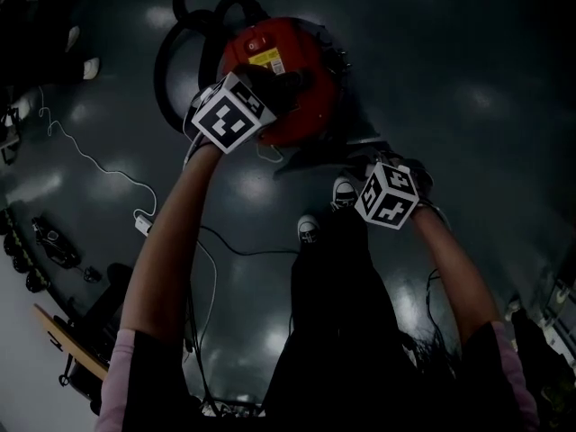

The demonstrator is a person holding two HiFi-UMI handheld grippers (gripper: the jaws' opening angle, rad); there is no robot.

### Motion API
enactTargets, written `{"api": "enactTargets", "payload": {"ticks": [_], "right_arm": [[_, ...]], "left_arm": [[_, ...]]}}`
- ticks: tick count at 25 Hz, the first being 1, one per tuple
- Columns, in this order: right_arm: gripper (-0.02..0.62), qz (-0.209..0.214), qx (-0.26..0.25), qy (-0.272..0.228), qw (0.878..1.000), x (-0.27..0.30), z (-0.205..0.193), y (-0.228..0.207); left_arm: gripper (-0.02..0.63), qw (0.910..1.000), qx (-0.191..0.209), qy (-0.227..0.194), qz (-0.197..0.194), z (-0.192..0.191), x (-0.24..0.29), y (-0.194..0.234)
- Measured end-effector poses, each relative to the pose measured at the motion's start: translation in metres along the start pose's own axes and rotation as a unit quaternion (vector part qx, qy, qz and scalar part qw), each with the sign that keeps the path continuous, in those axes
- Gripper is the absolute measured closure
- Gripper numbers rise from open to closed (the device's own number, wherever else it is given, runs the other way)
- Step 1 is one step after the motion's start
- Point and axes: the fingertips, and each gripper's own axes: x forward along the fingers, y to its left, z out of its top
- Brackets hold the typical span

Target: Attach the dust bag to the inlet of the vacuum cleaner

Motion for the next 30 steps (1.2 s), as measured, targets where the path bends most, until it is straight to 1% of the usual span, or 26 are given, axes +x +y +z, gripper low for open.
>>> {"api": "enactTargets", "payload": {"ticks": [5,7,8,10,11,13,14,15,19,22,25,27,30], "right_arm": [[0.554,-0.006,0.049,-0.024,0.998,-0.003,-0.008,-0.003],[0.554,-0.014,0.044,-0.027,0.999,-0.002,-0.011,-0.004],[0.554,-0.019,0.030,-0.026,0.999,-0.001,-0.012,-0.004],[0.554,-0.027,-0.017,-0.021,0.999,0.000,-0.011,-0.004],[0.554,-0.031,-0.049,-0.016,0.998,0.001,-0.011,-0.003],[0.554,-0.046,-0.120,-0.004,0.992,0.004,-0.012,0.000],[0.554,-0.054,-0.140,0.001,0.989,0.005,-0.013,0.001],[0.554,-0.060,-0.144,0.003,0.988,0.005,-0.013,0.002],[0.554,-0.075,-0.102,0.005,0.992,0.002,-0.014,0.001],[0.552,-0.076,-0.047,0.000,0.996,0.005,-0.017,0.001],[0.545,-0.075,0.005,-0.012,0.997,0.005,-0.017,-0.001],[0.537,-0.067,0.024,-0.014,0.997,0.001,-0.017,-0.002],[0.537,-0.059,0.039,-0.011,0.997,-0.005,-0.016,-0.004]], "left_arm": [[0.408,0.9999,-0.005,-0.010,-0.005,0.002,-0.004,0.002],[0.408,0.9999,-0.002,-0.015,-0.005,0.003,-0.003,0.001],[0.408,0.9999,-0.002,-0.015,-0.003,0.002,-0.003,0.001],[0.408,0.9999,0.000,-0.015,-0.001,0.002,-0.004,0.001],[0.408,0.9999,0.002,-0.014,0.000,0.001,-0.003,0.001],[0.408,0.9999,0.003,-0.014,0.001,0.000,-0.001,0.001],[0.408,0.9999,0.003,-0.015,0.001,0.000,-0.001,0.001],[0.408,0.9999,0.002,-0.015,0.001,0.000,-0.001,0.001],[0.408,0.9999,0.000,-0.016,0.000,0.001,-0.003,0.000],[0.408,0.9998,0.000,-0.020,-0.001,0.000,-0.001,0.001],[0.408,0.9998,-0.002,-0.019,0.000,-0.002,0.000,0.002],[0.408,0.9998,-0.004,-0.021,-0.002,-0.001,0.000,0.001],[0.408,0.9997,-0.004,-0.024,-0.002,0.000,-0.001,0.002]]}}
